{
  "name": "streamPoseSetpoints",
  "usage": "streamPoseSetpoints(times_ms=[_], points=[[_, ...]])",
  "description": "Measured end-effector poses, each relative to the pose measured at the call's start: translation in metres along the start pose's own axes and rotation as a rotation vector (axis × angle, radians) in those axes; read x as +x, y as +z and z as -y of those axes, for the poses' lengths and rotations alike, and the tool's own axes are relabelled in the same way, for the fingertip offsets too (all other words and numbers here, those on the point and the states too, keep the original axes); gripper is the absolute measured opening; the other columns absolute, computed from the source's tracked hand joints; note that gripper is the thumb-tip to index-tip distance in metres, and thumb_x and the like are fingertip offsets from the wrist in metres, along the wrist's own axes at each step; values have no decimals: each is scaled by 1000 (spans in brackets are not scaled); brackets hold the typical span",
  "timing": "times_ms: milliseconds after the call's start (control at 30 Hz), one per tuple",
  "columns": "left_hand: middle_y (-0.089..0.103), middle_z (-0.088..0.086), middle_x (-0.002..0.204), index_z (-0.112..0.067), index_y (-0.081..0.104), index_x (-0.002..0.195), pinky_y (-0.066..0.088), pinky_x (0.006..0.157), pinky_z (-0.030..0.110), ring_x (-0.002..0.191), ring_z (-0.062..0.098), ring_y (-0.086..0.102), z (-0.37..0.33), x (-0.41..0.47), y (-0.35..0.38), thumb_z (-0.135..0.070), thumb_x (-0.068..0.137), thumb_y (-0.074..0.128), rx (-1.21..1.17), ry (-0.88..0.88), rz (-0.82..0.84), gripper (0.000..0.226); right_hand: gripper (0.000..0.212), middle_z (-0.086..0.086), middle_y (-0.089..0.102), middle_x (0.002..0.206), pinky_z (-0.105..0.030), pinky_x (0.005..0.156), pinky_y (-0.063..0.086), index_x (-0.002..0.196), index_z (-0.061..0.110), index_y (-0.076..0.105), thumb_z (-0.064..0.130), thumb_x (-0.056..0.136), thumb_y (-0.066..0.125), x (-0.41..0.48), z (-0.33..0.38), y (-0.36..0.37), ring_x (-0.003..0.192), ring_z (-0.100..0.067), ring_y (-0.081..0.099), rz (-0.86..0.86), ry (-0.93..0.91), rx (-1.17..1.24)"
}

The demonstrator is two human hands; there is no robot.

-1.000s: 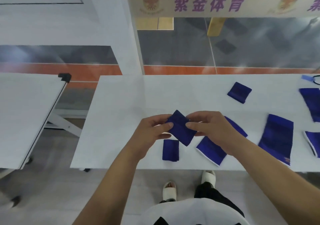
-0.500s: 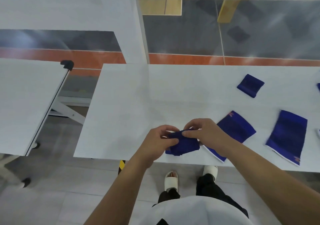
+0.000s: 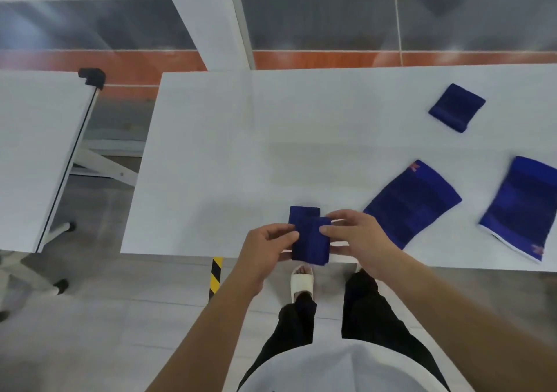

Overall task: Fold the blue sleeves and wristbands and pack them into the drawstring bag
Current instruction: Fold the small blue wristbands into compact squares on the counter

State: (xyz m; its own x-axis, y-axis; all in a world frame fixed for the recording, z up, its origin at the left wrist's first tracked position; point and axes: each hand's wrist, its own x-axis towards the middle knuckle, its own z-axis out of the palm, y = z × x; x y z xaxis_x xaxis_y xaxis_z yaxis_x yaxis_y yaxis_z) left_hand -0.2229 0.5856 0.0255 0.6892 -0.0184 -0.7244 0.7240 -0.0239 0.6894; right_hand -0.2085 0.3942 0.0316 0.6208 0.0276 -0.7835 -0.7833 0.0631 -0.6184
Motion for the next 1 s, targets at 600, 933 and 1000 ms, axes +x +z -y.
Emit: streamPoseSetpoints(times_ms=[600, 933, 1000], points=[[65, -5, 106, -16, 61, 127, 48, 69, 9, 89, 9, 64, 9, 41, 7, -23, 99, 61, 552, 257, -235, 29, 36, 1, 66, 110, -31, 78, 56, 117, 25, 58, 22, 85, 76, 41, -12, 21, 91, -11, 62, -253, -240, -418], [13, 5, 168, -15, 17, 159, 14, 125, 48, 155, 27, 7, 38, 33, 22, -40, 105, 15, 1281, 702, -142, 59, 38, 2, 53, 148, -58, 117, 22, 132, 23, 62, 32, 95, 60, 20, -40, 1, 146, -26, 35, -203, -825, -1438], [-2, 0, 168, -18, 5, 160, 7, 125, 49, 155, 25, -4, 53, 41, 25, -42, 105, 10, 1349, 635, -112, 60, 42, 3, 49, 152, -60, 118, 18, 137, 26, 58, 31, 95, 60, 24, -48, -6, 148, -27, 31, -177, -786, -1521]])
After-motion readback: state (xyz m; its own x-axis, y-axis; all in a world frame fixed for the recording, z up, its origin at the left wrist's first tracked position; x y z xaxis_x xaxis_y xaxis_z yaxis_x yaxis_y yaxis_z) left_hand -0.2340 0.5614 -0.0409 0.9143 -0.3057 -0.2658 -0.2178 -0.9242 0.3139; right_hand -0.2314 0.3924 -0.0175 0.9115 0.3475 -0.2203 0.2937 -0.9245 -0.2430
